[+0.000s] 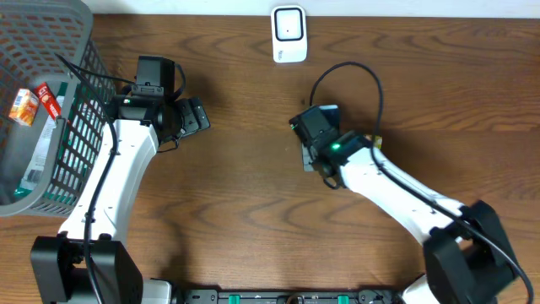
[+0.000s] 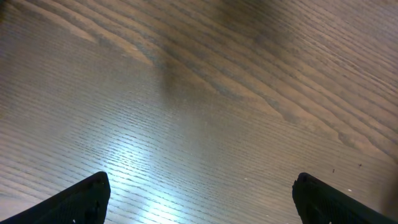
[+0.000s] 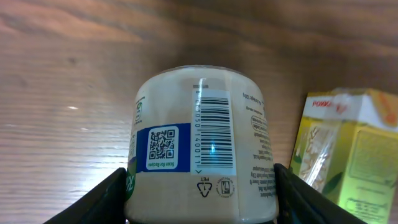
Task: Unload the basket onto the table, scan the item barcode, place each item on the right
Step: 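Rotate the held jar with the right gripper to show its barcode, then lower the jar beside the POKKA carton and open the right gripper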
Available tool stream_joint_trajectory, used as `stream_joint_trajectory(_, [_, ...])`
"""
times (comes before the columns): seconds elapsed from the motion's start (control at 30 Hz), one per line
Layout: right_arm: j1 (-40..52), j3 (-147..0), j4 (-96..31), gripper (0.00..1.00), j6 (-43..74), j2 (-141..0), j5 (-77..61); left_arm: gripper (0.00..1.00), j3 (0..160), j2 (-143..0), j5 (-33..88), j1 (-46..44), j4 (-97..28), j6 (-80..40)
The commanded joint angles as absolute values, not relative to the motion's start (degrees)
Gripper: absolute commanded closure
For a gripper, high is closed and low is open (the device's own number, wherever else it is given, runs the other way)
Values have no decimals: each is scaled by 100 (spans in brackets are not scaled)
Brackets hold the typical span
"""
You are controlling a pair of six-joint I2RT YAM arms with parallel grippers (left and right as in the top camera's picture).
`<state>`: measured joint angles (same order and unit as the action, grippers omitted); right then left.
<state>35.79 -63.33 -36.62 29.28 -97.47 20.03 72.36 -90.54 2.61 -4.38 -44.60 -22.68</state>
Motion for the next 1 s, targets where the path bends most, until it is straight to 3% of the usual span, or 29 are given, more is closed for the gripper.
stream_joint_trajectory(0.0, [3719, -6307, -3710, 59, 3269, -9791, 2547, 5, 7341, -9002, 189, -419, -4469, -2261])
stream_joint_trajectory(0.33, [3723, -5662, -3332, 58, 3345, -9791, 2606, 5, 7341, -9002, 189, -419, -4469, -2261])
stream_joint_trajectory(0.4, [3723, -5638, -3326, 51, 3341, -9791, 2596, 5, 7341, -9000, 189, -419, -4469, -2261])
stream_joint_trajectory(0.53, [3721, -5647, -3299, 25, 3317, -9782, 2449, 5, 7341, -9002, 189, -419, -4469, -2261])
stream_joint_trajectory(0.7, [3717, -5706, -3223, 8, 3050, -9778, 2453, 5, 7341, -9000, 191, -419, -4469, -2261])
stream_joint_trajectory(0.97, [3695, -6519, -3695, 6, 2554, -9579, 2453, 5, 7341, -9002, 191, -419, -4469, -2261])
